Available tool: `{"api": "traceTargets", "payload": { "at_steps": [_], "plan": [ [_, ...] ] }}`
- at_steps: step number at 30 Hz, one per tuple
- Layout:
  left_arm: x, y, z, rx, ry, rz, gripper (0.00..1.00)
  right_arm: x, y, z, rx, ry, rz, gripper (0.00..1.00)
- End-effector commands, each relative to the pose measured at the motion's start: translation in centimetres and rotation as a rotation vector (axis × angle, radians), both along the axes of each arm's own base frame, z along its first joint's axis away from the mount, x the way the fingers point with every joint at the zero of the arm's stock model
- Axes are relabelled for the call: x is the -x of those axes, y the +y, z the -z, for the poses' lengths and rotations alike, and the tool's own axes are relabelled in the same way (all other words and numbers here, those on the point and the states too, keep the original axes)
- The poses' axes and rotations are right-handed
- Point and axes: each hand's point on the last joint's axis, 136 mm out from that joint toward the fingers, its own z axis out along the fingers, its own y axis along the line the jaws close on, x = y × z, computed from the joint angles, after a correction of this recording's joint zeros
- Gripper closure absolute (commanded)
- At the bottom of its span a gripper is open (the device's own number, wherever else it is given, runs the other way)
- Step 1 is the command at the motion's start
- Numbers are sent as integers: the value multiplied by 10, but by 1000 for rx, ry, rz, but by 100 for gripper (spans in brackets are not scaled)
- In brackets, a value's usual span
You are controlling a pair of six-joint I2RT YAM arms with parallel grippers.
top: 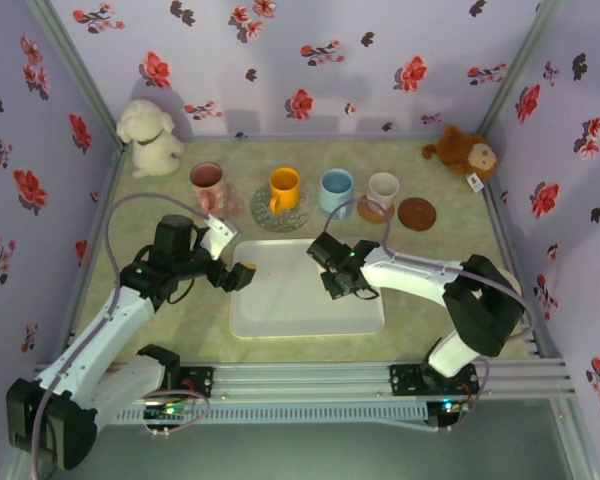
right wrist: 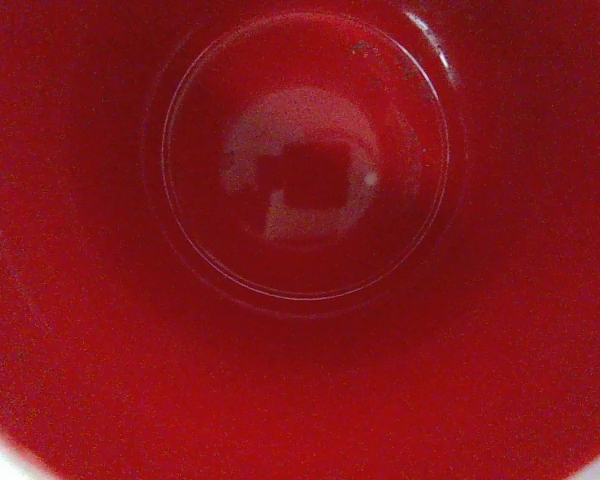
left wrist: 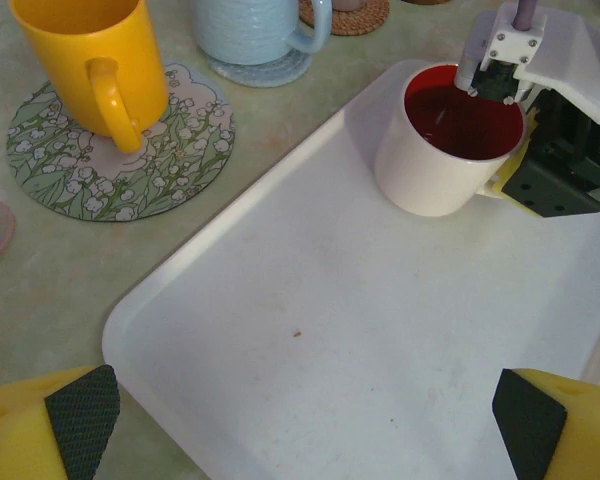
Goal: Place the cup by the coaster
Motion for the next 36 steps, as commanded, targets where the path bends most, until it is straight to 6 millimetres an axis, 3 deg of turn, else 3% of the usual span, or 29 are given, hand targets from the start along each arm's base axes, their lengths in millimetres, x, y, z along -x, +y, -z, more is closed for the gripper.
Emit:
{"api": "traceTargets", "payload": {
  "at_steps": [1,8,13,27,36],
  "plan": [
    [-5,-5,-6,26,-7,8,1,-21,4,-2,-3,-59,0,100],
    [-5,-5,-2,23,6,8,1,-21,4,2,-1,-50,1,70],
    [-7,-5,-1,19,10,7,1,-23,-1,4,-5,-60,16,62],
    [-10,-7,-3,7,9,16,1,-24,1,10,-20,-45,1,83],
    [-15,-10,-4,6,6,22,1,-29,0,-1,-34,-69,5,100]
  ]
}}
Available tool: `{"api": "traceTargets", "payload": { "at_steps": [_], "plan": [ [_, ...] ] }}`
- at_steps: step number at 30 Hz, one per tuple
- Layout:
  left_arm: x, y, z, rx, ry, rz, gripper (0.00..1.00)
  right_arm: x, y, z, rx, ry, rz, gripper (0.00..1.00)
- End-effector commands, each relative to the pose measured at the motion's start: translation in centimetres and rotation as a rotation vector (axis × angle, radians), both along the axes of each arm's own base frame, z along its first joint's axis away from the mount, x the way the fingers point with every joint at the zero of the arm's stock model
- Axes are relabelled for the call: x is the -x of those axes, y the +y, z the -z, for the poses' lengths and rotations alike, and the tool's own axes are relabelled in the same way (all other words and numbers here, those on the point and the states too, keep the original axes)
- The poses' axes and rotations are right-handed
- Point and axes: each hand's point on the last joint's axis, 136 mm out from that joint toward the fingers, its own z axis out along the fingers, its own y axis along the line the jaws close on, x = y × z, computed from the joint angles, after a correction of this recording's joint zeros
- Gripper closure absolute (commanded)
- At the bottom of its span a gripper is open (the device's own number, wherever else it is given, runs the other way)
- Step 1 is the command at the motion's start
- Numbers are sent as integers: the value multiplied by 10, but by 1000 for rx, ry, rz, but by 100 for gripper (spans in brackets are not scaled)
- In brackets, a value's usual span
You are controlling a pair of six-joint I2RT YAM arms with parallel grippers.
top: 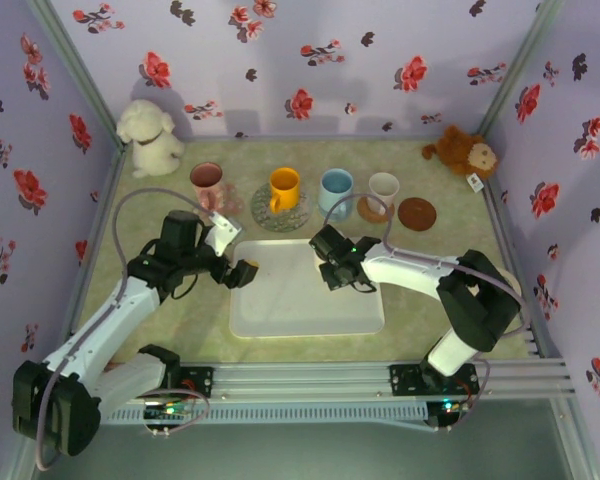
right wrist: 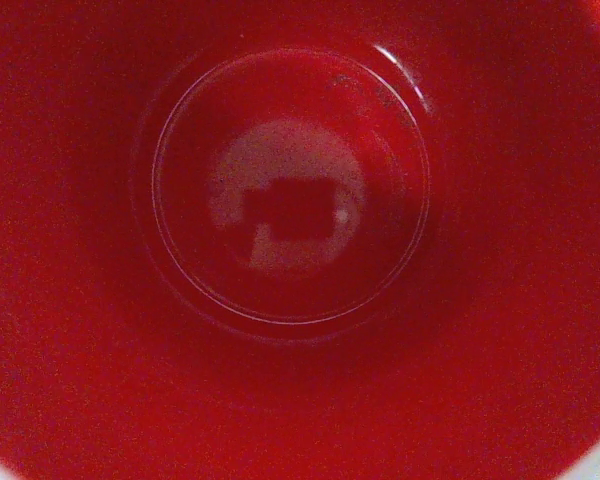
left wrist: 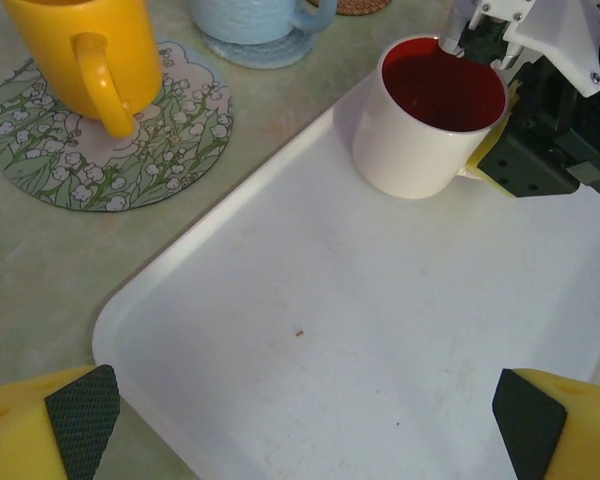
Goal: Place the cup by the coaster
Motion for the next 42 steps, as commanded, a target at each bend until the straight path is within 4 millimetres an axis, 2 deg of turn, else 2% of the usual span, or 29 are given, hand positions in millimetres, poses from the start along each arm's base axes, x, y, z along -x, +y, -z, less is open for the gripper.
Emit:
{"api": "traceTargets", "payload": {
  "at_steps": [1,7,14,20,28,33,37,42],
  "plan": [
    [-7,-6,-16,24,-40,21,1,-4,-6,-6,12,-16,2,100],
    [-10,-11,-26,46,-68,35,1,-12,-8,-29,-7,-52,-1,100],
    [-11,-16,-36,65,-98,46,1,-17,-16,-68,-94,-103,-5,100],
    [-12,-28,-52,75,-141,87,1,-26,-40,-104,-137,-167,62,100],
    [-32,-54,-72,108,-220,120,1,-45,-96,-147,-139,-255,225,100],
    [-41,-71,-78,114,-242,151,1,-57,-133,-157,-146,-298,353,100],
    [-49,-83,-81,101,-251,180,1,-67,-158,-152,-133,-302,434,100],
    [-65,-99,-77,107,-252,173,1,-85,-179,-144,-153,-314,532,100]
  ]
}}
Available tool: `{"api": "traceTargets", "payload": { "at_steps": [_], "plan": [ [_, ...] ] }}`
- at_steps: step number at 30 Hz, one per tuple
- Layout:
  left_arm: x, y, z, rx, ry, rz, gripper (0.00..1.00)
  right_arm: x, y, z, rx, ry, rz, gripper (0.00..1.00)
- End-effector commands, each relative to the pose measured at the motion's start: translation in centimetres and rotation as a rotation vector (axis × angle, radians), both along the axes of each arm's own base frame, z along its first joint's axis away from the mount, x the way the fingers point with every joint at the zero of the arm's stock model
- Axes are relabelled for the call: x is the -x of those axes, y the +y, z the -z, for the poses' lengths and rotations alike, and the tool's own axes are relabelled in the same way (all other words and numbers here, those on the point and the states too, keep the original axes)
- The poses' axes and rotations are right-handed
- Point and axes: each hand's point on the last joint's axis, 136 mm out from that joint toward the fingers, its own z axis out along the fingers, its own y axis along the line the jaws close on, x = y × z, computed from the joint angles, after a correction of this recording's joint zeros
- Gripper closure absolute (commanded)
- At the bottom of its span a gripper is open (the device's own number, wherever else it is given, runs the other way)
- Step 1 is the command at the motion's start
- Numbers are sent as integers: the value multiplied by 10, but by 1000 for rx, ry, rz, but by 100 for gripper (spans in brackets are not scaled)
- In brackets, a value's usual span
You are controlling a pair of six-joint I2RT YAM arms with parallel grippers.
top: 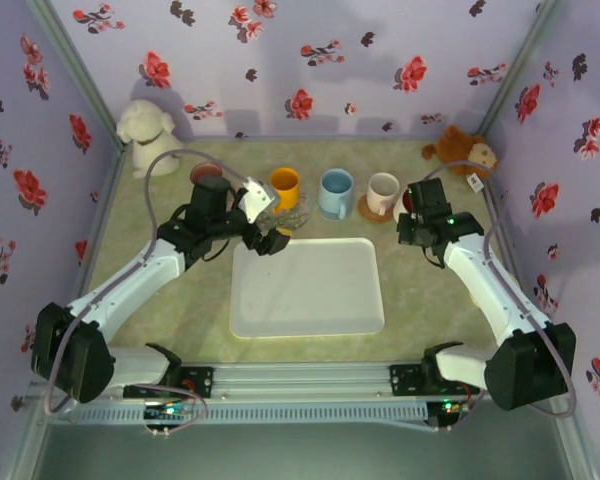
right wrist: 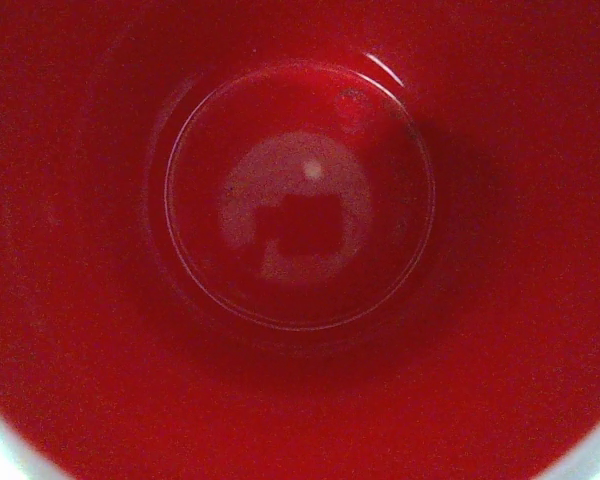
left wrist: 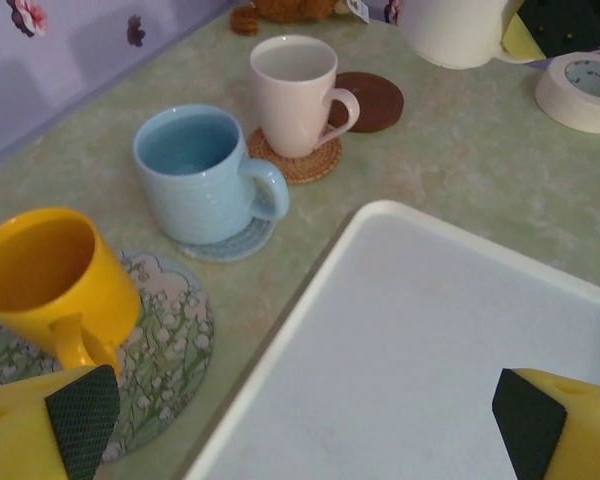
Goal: Place the cup by the coaster
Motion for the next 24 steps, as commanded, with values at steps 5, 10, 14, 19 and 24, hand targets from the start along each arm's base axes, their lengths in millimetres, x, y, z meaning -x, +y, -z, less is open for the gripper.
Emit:
{"api": "traceTargets", "payload": {
  "at_steps": [5,10,14,19,24],
  "plan": [
    [-21,-30,-3,29,-57,15,1,-44,-27,5,-28,-59,126,100],
    [-31,-44,6,23,-46,17,1,-68,-45,17,-41,-62,174,100],
    [-37,-48,9,14,-51,9,0,-90,-58,29,-38,-48,191,100],
    [-43,-51,15,-10,-49,16,1,-117,-65,42,5,-40,182,100],
    [-46,-53,22,-26,-38,17,1,-138,-67,53,32,-23,175,100]
  ]
}}
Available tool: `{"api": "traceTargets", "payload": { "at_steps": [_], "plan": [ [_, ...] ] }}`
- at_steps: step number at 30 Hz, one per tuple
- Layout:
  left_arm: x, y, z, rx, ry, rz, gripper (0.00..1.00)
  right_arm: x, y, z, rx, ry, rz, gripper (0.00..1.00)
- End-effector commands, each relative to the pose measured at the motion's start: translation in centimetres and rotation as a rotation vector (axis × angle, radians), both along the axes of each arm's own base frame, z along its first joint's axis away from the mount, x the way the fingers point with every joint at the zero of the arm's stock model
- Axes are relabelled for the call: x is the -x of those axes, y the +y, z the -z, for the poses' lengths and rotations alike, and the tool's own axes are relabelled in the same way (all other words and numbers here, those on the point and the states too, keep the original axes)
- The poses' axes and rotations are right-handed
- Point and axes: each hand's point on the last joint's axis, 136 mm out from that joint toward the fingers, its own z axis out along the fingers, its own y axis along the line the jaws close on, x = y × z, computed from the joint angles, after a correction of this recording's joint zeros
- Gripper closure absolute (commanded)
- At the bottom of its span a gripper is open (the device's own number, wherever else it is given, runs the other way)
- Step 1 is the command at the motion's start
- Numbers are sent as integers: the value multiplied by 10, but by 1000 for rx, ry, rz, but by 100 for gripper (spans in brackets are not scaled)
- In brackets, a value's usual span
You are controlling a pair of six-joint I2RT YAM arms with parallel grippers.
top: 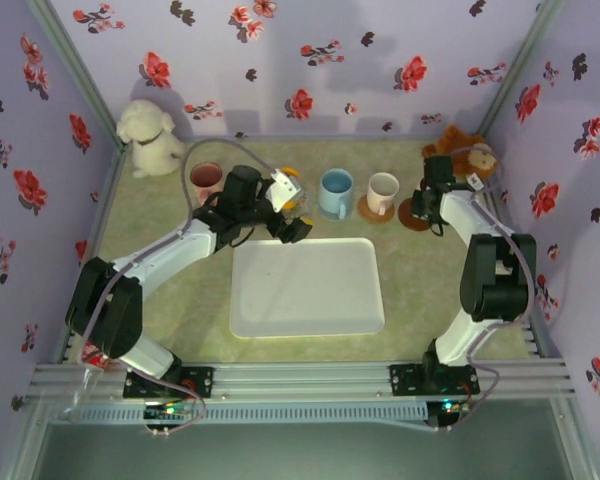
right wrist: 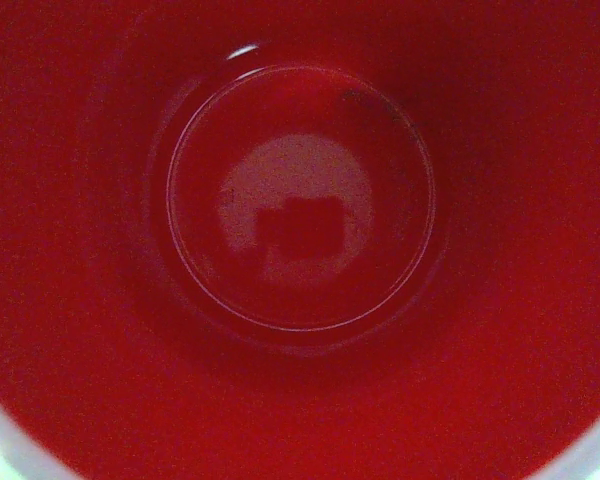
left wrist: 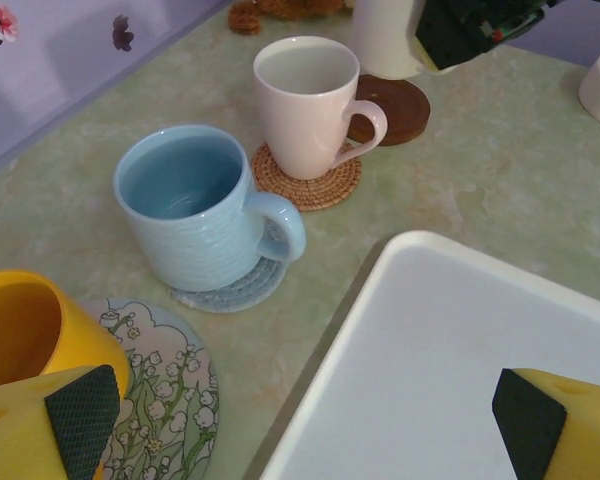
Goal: Place the cup by the coaster
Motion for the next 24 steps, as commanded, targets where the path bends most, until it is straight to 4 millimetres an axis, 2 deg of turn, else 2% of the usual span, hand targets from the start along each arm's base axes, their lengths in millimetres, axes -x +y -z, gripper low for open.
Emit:
{"api": "traceTargets", "payload": {
  "at_steps": [1,12,20,24],
  "plan": [
    [-7,-6,-6,-6,-32,6,1,-33,-6,-22,45,-101,-4,100],
    [-9,-5,0,-20,-23,-4,1,-46,-10,10,72,-39,4,100],
    [-9,-2,4,-67,-34,9,1,-46,-8,16,63,-21,2,100],
    [-6,0,7,-91,-36,21,1,-41,-4,21,114,12,-26,100]
  ]
}}
